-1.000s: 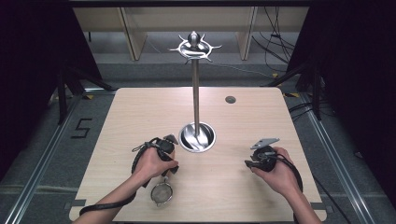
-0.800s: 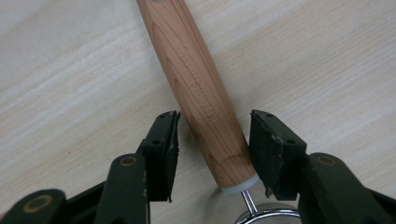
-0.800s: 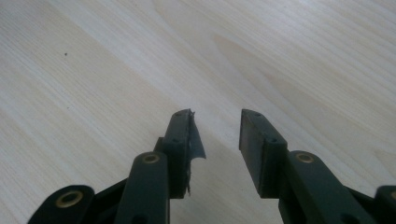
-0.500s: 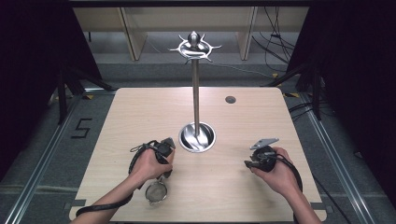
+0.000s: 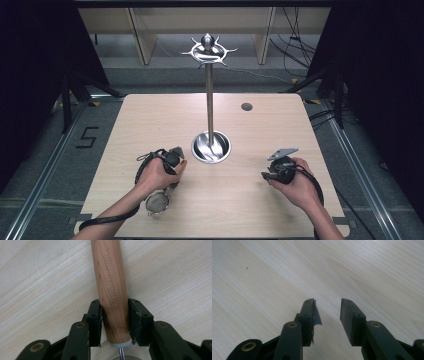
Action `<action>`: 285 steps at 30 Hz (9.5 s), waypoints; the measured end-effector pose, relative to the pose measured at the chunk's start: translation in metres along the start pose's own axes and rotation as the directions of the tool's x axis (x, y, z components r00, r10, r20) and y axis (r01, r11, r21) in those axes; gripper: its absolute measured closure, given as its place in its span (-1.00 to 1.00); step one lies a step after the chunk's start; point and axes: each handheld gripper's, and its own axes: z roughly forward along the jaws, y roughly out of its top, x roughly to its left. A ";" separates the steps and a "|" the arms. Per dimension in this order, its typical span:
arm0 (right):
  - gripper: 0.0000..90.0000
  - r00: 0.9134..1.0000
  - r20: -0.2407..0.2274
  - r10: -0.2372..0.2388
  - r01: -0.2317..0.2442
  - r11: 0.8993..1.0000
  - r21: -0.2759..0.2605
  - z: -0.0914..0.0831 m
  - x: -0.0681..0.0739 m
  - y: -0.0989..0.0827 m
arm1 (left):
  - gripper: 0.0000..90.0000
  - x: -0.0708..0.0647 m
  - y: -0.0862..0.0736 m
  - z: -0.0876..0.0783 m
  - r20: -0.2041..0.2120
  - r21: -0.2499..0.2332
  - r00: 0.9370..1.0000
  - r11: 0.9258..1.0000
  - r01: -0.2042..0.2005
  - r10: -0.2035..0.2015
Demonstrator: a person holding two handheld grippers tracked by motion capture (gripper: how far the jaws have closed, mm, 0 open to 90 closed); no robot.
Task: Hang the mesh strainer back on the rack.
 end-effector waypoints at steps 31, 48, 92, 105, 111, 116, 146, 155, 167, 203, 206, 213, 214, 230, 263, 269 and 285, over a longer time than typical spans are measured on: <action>0.39 1.000 0.009 0.023 -0.023 0.999 -0.032 0.001 -0.002 -0.002 | 0.50 0.020 -0.030 -0.016 0.147 -0.283 0.988 0.955 0.092 -0.052; 0.38 0.999 0.007 0.034 -0.034 0.999 -0.019 -0.002 -0.002 -0.002 | 0.50 0.021 -0.038 -0.035 0.179 -0.540 0.983 0.840 0.062 0.042; 0.35 0.999 0.000 0.041 -0.041 0.996 -0.082 -0.002 -0.004 -0.002 | 0.50 0.016 -0.046 -0.066 0.119 -0.844 0.990 0.533 0.063 0.072; 0.34 1.000 0.009 0.030 -0.029 0.995 -0.094 -0.002 -0.005 -0.002 | 0.50 0.013 -0.045 -0.074 0.101 -0.871 0.991 0.488 0.048 0.083; 0.34 0.999 0.008 0.048 -0.047 0.995 -0.092 -0.004 -0.004 -0.002 | 0.50 0.009 -0.043 -0.078 0.089 -0.883 0.993 0.467 0.042 0.079; 0.34 0.999 0.016 0.034 -0.032 0.993 -0.111 -0.002 -0.005 -0.003 | 0.50 0.009 -0.043 -0.086 0.076 -0.891 0.993 0.452 0.028 0.087; 0.33 0.999 0.022 0.047 -0.044 0.992 -0.115 -0.006 -0.006 -0.003 | 0.50 0.002 -0.037 -0.131 0.072 -0.933 0.992 0.359 0.030 0.103; 0.33 0.999 0.028 0.046 -0.042 0.992 -0.121 -0.007 -0.006 -0.003 | 0.50 0.002 -0.035 -0.140 0.068 -0.942 0.992 0.336 0.029 0.106; 0.33 0.997 0.027 0.068 -0.064 0.991 -0.118 -0.008 -0.006 -0.003 | 0.50 0.001 -0.034 -0.150 0.068 -0.950 0.993 0.310 0.034 0.101; 0.33 0.998 0.030 0.063 -0.058 0.989 -0.133 -0.009 -0.006 -0.003 | 0.50 -0.018 -0.021 -0.168 -0.024 -0.976 0.997 0.215 -0.038 0.070; 0.33 0.998 0.030 0.060 -0.056 0.990 -0.129 -0.009 -0.007 -0.002 | 0.50 -0.019 -0.020 -0.170 -0.023 -0.978 0.997 0.207 -0.037 0.069; 0.33 0.998 0.030 0.063 -0.059 0.989 -0.133 -0.009 -0.006 -0.002 | 0.50 -0.020 -0.017 -0.173 -0.020 -0.979 0.997 0.199 -0.034 0.069; 0.33 0.998 0.032 0.056 -0.051 0.989 -0.136 -0.009 -0.006 -0.003 | 0.50 -0.020 -0.017 -0.173 -0.021 -0.979 0.997 0.199 -0.034 0.069; 0.33 0.998 0.030 0.058 -0.054 0.989 -0.135 -0.009 -0.007 -0.002 | 0.50 -0.024 -0.008 -0.175 -0.016 -0.984 0.998 0.176 -0.026 0.055; 0.33 0.998 0.026 0.065 -0.062 0.990 -0.130 -0.008 -0.006 -0.003 | 0.50 -0.042 0.002 -0.182 -0.028 -0.991 1.000 0.133 -0.026 -0.010; 0.33 0.998 0.033 0.046 -0.041 0.989 -0.141 -0.007 -0.007 -0.003 | 0.50 -0.044 0.007 -0.183 -0.037 -0.990 0.999 0.135 -0.033 -0.026; 0.33 0.998 0.033 0.046 -0.041 0.989 -0.141 -0.007 -0.007 -0.003 | 0.49 -0.044 0.023 -0.176 -0.046 -0.984 0.998 0.176 -0.038 -0.043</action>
